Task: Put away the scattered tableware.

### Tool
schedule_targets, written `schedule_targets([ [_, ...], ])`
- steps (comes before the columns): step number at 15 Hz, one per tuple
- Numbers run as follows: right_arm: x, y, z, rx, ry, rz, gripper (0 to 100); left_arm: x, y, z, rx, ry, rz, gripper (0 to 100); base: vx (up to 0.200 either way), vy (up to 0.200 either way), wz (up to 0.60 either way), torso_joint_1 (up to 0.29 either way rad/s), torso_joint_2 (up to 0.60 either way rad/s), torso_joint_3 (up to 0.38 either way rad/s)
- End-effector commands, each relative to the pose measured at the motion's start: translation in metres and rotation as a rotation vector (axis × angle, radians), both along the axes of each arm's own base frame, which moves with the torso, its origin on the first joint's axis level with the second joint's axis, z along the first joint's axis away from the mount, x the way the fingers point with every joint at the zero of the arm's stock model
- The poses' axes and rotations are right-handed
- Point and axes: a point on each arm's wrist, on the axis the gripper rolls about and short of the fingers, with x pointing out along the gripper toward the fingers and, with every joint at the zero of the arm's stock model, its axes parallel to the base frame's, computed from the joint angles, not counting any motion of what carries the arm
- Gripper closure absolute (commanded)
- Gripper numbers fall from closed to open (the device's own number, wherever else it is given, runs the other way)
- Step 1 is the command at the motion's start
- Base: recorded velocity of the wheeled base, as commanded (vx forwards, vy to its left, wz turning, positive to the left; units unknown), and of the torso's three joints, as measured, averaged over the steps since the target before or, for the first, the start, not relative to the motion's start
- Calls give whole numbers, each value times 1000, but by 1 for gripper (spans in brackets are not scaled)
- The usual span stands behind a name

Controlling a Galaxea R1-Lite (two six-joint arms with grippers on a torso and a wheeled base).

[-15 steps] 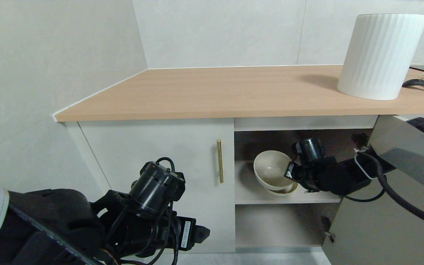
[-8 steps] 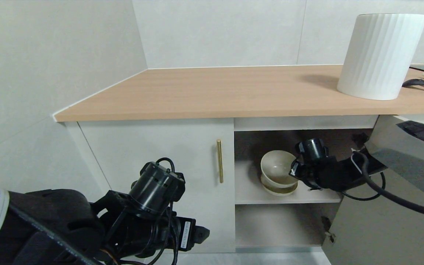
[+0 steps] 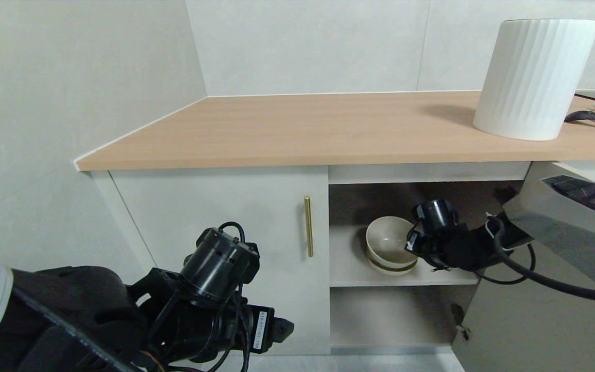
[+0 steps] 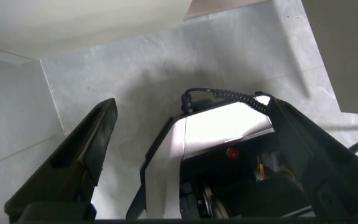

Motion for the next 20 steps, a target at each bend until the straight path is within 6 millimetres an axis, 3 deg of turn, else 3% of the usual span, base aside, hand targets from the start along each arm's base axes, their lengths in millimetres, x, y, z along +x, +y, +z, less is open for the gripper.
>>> schedule_targets([
  [1,0,1,-2,0,3,1,100,0,0,0,0,0,1,0,0,0,0,0,0,0],
  [8,-1,3,-5,-5,13,6,100,0,0,0,1,1,1,0,0,0,0,0,0,0],
  [9,-1,3,-5,-4,12,6,0,0,0,0,1,1,1,0,0,0,0,0,0,0],
  [16,-6,4,-1,-5,15,15,0,-1,1,2,-3,-5,0,0,0,0,0,0,0,0],
  [18,-34,13,29,-7,-4,72,0,-6,7,18,-34,-47,2,0,0,0,0,0,0,0],
  [20,-79,25,47,-83,38,206,0,-18,20,44,-77,-104,10,0,0,0,0,0,0,0],
])
